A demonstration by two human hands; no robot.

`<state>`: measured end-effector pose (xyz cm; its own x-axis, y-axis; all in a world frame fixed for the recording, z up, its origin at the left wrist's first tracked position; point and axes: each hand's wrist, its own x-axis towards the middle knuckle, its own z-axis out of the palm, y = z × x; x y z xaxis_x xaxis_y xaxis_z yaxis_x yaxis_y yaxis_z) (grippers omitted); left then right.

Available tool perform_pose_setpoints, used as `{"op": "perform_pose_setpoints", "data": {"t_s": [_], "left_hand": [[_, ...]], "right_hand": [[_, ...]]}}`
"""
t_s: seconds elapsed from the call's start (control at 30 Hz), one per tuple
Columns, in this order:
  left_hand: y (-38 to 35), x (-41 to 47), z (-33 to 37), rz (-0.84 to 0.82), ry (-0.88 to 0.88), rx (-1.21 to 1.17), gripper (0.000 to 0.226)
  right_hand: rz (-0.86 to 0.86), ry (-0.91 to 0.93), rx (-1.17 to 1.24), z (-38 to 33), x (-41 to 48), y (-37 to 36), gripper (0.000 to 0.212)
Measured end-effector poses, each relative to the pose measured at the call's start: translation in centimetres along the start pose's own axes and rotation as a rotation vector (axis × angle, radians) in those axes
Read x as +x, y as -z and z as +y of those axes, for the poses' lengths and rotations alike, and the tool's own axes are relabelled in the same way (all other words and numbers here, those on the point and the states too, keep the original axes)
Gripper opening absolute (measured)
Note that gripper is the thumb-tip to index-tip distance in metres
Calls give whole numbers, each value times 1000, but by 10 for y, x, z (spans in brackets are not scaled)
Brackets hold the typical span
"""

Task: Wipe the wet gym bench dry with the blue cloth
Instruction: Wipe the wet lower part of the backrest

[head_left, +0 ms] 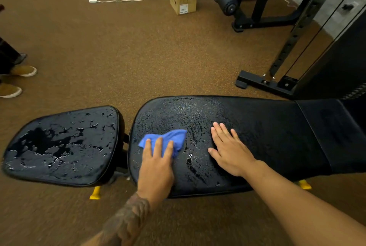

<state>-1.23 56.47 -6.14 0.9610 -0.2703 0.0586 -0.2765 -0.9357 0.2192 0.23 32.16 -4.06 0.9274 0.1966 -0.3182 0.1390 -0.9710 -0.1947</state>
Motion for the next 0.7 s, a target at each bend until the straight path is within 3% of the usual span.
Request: {"op": "perform_pose_setpoints", "data": {"t_s": [0.2,0.33,0.5,0.7], "left_hand": [[-12,55,51,-43,-175,20,57],[4,95,6,-112,76,81,56],[18,21,-27,23,127,199,46],[-1,-63,74,-1,-71,116,48]], "right_hand": [[35,-10,6,0,2,-2,69],[36,-1,18,2,2,-4,69],[37,17,31,4,1,-4,69],[41,26,3,6,2,-6,69]]}}
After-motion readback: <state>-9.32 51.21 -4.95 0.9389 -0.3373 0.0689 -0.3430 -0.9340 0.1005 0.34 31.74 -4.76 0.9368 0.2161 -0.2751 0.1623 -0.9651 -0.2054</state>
